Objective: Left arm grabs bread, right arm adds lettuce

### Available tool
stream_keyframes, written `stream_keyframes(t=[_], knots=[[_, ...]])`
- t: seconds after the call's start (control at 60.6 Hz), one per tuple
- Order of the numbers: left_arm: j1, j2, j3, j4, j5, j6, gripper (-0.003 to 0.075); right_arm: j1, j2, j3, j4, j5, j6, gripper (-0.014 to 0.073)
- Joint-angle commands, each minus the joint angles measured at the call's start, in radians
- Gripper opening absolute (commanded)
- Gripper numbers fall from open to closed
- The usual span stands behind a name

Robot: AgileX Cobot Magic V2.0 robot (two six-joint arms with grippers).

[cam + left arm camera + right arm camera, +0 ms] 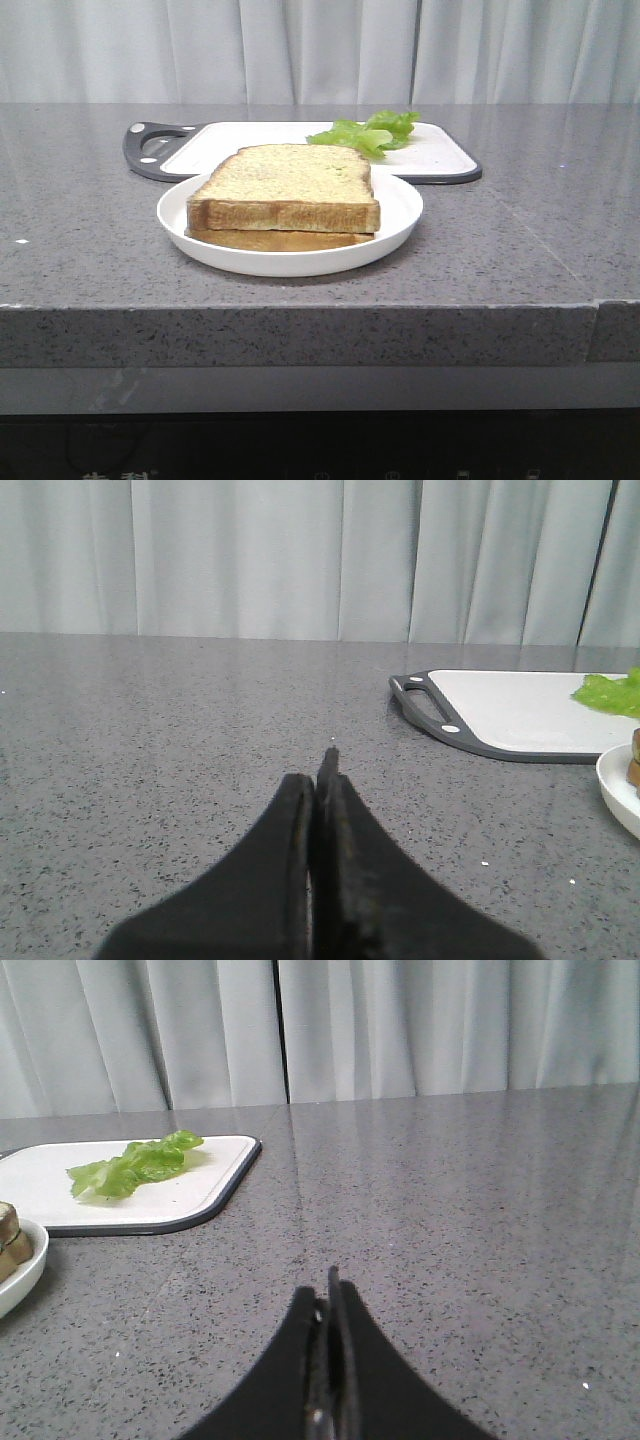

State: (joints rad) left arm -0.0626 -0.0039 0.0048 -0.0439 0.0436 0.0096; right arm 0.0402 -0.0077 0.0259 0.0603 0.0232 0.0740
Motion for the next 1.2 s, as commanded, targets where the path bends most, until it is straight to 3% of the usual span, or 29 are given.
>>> stream_keyframes(t=[0.0,0.891,1.007,1.188], knots=[[0.004,-0.019,0.005,0.0,-0.078,-0.01,-0.002,-0.006,-0.023,-0.002,-0.012,-0.086,0.0,-0.0066],[0.004,-0.019,-0.002,-0.018,-0.115,-0.01,-0.002,-0.006,-0.023,-0.007,-0.012,-0.115,0.0,-0.0066],[0.004,-0.013,-0.048,-0.056,-0.102,-0.01,-0.002,-0.006,-0.023,-0.048,-0.012,-0.065,0.0,-0.0066],[0.004,0.048,-0.213,-0.056,0.03,-0.01,-0.002,-0.006,-0.013,-0.19,-0.012,0.112,0.0,-0.0066]])
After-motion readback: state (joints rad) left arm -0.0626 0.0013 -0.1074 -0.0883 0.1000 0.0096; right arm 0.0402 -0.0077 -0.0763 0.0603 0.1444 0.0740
